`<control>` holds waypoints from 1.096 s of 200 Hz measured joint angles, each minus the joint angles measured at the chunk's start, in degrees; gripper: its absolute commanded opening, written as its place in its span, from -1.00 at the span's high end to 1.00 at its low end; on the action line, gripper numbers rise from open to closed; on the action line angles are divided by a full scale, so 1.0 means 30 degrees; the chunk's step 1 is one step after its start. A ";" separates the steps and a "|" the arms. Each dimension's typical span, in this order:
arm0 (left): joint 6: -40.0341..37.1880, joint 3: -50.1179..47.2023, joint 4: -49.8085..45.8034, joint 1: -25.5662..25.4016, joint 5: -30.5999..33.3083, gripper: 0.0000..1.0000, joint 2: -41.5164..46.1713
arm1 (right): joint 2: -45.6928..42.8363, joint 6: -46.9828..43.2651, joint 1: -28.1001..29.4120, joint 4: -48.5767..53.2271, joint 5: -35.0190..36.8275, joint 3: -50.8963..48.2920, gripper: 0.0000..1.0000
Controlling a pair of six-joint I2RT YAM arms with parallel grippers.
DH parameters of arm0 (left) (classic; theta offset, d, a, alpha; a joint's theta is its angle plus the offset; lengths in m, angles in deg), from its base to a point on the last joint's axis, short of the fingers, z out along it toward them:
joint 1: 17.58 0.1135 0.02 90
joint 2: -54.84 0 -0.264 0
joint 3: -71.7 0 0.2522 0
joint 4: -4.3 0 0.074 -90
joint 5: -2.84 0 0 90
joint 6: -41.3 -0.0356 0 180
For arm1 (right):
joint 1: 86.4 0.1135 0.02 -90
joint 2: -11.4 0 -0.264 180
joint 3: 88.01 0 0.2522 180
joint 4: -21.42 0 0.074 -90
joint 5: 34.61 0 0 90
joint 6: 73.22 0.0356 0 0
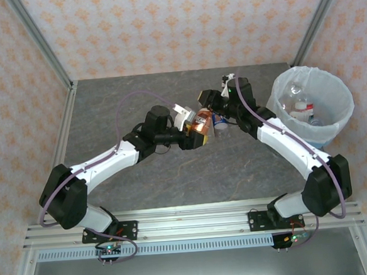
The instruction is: Put the plastic bottles in the bin
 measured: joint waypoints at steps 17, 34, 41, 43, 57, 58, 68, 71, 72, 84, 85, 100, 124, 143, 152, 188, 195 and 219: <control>-0.0058 0.0000 0.0029 -0.0087 0.0058 -0.52 -0.0029 | -0.0386 -0.0029 -0.0015 -0.0277 0.0007 -0.0379 0.78; 0.0277 0.0000 0.0051 -0.0087 0.0211 -0.76 -0.0036 | -0.0794 -0.0182 -0.0015 -0.0415 0.0007 -0.0656 0.87; 0.0423 0.0000 0.0051 -0.0087 0.0270 -0.82 -0.0036 | -0.0933 -0.0255 -0.0015 -0.0459 0.0007 -0.0736 0.90; 0.0393 0.0000 0.0051 -0.0087 0.0306 -0.83 -0.0036 | -0.0969 -0.0291 -0.0015 -0.0466 0.0007 -0.0758 0.91; 0.0714 0.0000 0.0051 -0.0087 0.0452 -0.92 -0.0036 | -0.1224 -0.0459 -0.0029 -0.0605 0.0022 -0.0954 0.96; 0.0743 0.0000 0.0051 -0.0087 0.0459 -0.92 -0.0036 | -0.1231 -0.0474 -0.0036 -0.0612 0.0015 -0.0962 0.96; 0.0860 0.0000 0.0051 -0.0117 0.0619 -0.96 -0.0036 | -0.1377 -0.0576 -0.0051 -0.0634 0.0029 -0.1107 0.96; 0.0903 0.0000 0.0051 -0.0117 0.0714 -0.97 -0.0036 | -0.1413 -0.0619 -0.0051 -0.0648 0.0036 -0.1151 0.97; 0.0925 0.0000 0.0044 -0.0117 0.0729 -0.97 -0.0036 | -0.1428 -0.0648 -0.0051 -0.0656 0.0036 -0.1173 0.97; 0.1035 0.0000 0.0051 -0.0124 0.0903 -0.99 -0.0036 | -0.1559 -0.0787 -0.0080 -0.0692 0.0117 -0.1348 0.98; 0.1049 0.0000 0.0051 -0.0124 0.0918 -0.99 -0.0036 | -0.1574 -0.0794 -0.0080 -0.0692 0.0124 -0.1370 0.98; 0.1180 0.0000 0.0044 -0.0124 0.1086 -1.00 -0.0036 | -0.1676 -0.0991 -0.0080 -0.0699 0.0248 -0.1494 1.00; 0.1180 0.0000 0.0036 -0.0124 0.1421 -1.00 -0.0015 | -0.1792 -0.1260 -0.0080 -0.0699 0.0670 -0.1545 1.00; 0.1166 0.0000 0.0029 -0.0182 0.2004 -1.00 0.0102 | -0.1974 -0.1523 -0.0080 -0.0692 0.1173 -0.1603 1.00; 0.1173 0.0000 0.0029 -0.0248 0.2382 -1.00 0.0182 | -0.2076 -0.1647 -0.0080 -0.0699 0.1443 -0.1603 1.00; 0.1195 -0.0896 0.0809 -0.0321 0.3541 -1.00 0.1144 | -0.2397 -0.2514 -0.0080 -0.0583 0.2193 -0.1610 1.00; 0.1239 -0.1158 0.1013 -0.0313 0.3920 -1.00 0.1435 | -0.2448 -0.2652 -0.0080 -0.0503 0.2317 -0.1610 1.00; 0.1632 -0.1953 0.1566 -0.0262 0.5727 -1.00 0.2492 | -0.2732 -0.3038 -0.0080 -0.0240 0.2798 -0.1617 1.00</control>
